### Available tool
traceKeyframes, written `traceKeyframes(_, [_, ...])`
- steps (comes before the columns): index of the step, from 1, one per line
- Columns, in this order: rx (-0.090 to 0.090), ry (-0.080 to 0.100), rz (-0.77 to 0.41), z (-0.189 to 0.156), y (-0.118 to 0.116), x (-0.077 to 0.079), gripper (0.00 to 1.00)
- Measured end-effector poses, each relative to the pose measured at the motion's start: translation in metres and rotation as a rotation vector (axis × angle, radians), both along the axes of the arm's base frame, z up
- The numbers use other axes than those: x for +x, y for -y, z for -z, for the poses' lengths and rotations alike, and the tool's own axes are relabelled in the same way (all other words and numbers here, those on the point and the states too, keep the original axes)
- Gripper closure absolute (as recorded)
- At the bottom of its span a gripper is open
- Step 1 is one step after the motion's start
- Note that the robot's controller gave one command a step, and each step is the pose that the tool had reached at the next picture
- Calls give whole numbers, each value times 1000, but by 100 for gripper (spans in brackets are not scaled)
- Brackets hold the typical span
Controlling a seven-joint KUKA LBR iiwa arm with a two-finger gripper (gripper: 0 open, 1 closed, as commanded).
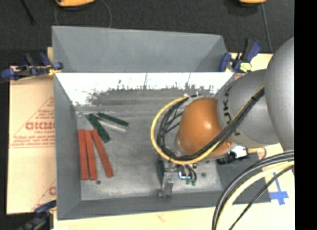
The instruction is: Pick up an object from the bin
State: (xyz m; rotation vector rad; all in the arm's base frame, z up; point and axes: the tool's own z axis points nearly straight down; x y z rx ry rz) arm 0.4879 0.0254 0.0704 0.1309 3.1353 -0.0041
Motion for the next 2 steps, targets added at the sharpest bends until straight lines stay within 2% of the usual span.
traceKeyframes(1, [1,4,79,0,47,53,0])
traceKeyframes(2, [4,1,79,-1,44,51,100])
